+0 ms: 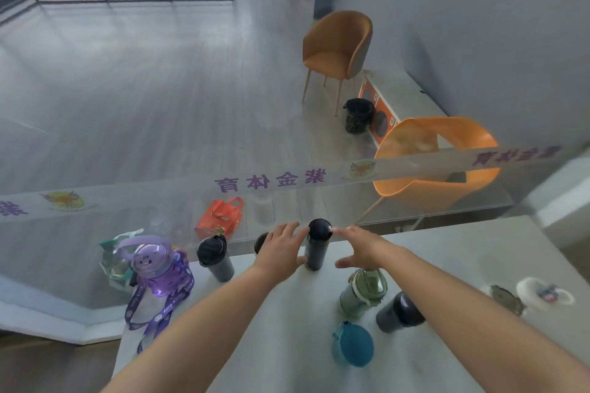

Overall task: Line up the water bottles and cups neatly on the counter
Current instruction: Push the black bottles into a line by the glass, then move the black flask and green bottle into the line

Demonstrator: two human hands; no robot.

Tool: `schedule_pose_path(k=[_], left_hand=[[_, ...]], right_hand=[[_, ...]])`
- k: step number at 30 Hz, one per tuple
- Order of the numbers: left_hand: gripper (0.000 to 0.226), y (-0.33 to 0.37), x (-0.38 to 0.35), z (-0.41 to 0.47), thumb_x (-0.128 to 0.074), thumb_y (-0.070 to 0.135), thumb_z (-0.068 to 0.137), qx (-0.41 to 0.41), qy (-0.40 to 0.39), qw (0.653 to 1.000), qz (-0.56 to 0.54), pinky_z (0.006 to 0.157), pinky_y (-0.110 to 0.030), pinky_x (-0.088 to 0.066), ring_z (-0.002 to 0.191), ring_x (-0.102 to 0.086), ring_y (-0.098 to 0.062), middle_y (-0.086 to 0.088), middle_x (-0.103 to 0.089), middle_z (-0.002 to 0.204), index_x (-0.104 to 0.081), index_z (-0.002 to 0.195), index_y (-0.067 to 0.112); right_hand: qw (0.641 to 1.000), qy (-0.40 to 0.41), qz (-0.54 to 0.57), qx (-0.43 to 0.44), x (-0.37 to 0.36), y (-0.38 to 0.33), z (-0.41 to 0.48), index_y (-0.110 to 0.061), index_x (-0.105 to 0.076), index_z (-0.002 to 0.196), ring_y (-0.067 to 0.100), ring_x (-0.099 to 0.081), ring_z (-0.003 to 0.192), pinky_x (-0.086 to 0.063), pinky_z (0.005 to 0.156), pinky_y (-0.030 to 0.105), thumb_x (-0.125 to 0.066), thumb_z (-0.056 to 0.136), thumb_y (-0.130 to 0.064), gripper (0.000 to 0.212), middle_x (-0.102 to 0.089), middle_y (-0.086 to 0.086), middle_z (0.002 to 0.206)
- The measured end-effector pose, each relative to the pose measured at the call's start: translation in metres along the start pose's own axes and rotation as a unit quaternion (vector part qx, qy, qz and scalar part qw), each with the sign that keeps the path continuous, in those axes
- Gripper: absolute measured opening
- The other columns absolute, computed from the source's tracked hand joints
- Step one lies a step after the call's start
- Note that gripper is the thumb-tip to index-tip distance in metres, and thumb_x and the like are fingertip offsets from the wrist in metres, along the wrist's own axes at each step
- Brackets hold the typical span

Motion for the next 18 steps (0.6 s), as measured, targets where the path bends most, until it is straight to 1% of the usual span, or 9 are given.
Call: schedule_pose_path(k=[2,5,8,11,14,16,18], left_hand=[[0.066,0.015,0.007,0.009,-0.064,0.039,0.089,-0.026,0.01,1.0,-0.008,0.112,-0.044,-0.031,0.139,-0.029,-0.029,-0.006,-0.034,0.153,-0.031,0.145,0.025],[0.058,0.035,0.011,0.022,-0.058,0.034,0.092,-0.062,0.006,0.998,-0.011,0.112,-0.044,-0.031,0.137,-0.029,-0.03,-0.006,-0.033,0.151,-0.033,0.143,0.024],[0.058,0.047,0.006,0.03,-0.052,0.032,0.095,-0.076,-0.015,0.997,0.002,0.113,-0.045,-0.03,0.139,-0.026,-0.03,-0.006,-0.027,0.154,-0.03,0.147,0.021],[0.056,0.058,-0.001,0.034,-0.047,0.027,0.096,-0.074,-0.024,0.997,0.013,0.114,-0.045,-0.028,0.142,-0.023,-0.03,-0.007,-0.024,0.157,-0.027,0.149,0.018],[0.057,0.063,-0.005,0.035,-0.046,0.018,0.093,-0.061,-0.027,0.998,0.009,0.114,-0.045,-0.028,0.143,-0.021,-0.029,-0.008,-0.025,0.156,-0.029,0.148,0.016],[0.058,0.063,-0.006,0.036,-0.047,0.013,0.091,-0.044,-0.024,0.999,-0.002,0.112,-0.044,-0.03,0.142,-0.023,-0.029,-0.007,-0.027,0.155,-0.031,0.146,0.015],[0.054,0.064,-0.005,0.04,-0.048,0.015,0.091,-0.021,-0.014,1.0,-0.01,0.11,-0.043,-0.033,0.139,-0.027,-0.029,-0.006,-0.03,0.153,-0.035,0.143,0.015]], right_hand=[[0.999,-0.006,0.021,-0.03,-0.004,0.006,-0.024,-0.044,-0.021,0.155,0.024,-0.037,0.145,-0.041,0.113,0.046,-0.075,0.08,-0.058,0.093,-0.027,-0.006,0.164],[0.997,-0.02,0.051,-0.059,-0.013,0.008,-0.054,-0.047,-0.023,0.153,0.026,-0.036,0.145,-0.041,0.114,0.046,-0.077,0.079,-0.057,0.092,-0.027,-0.006,0.163],[0.997,-0.044,-0.001,-0.066,-0.024,0.009,-0.071,-0.049,-0.022,0.151,0.028,-0.043,0.137,-0.045,0.109,0.044,-0.078,0.08,-0.05,0.091,-0.035,-0.005,0.156],[0.994,-0.058,-0.055,-0.068,-0.035,0.016,-0.074,-0.046,-0.025,0.15,0.03,-0.05,0.127,-0.051,0.1,0.041,-0.08,0.081,-0.037,0.088,-0.038,-0.001,0.148],[0.995,-0.053,-0.056,-0.066,-0.038,0.021,-0.067,-0.042,-0.032,0.144,0.031,-0.054,0.115,-0.055,0.093,0.041,-0.079,0.08,-0.028,0.08,-0.038,0.002,0.138],[0.996,-0.048,-0.041,-0.063,-0.033,0.026,-0.058,-0.042,-0.035,0.141,0.031,-0.055,0.111,-0.056,0.091,0.042,-0.077,0.079,-0.027,0.076,-0.038,0.002,0.134],[0.997,-0.039,-0.022,-0.058,-0.024,0.034,-0.047,-0.043,-0.036,0.141,0.03,-0.055,0.109,-0.056,0.088,0.039,-0.076,0.079,-0.032,0.074,-0.04,0.001,0.133]])
Point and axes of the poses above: each hand's wrist, its own z-axis towards the middle knuckle, its own x-axis out of the back of the hand, y = z × x, the point moved 2 cm from there along z, towards the middle knuckle
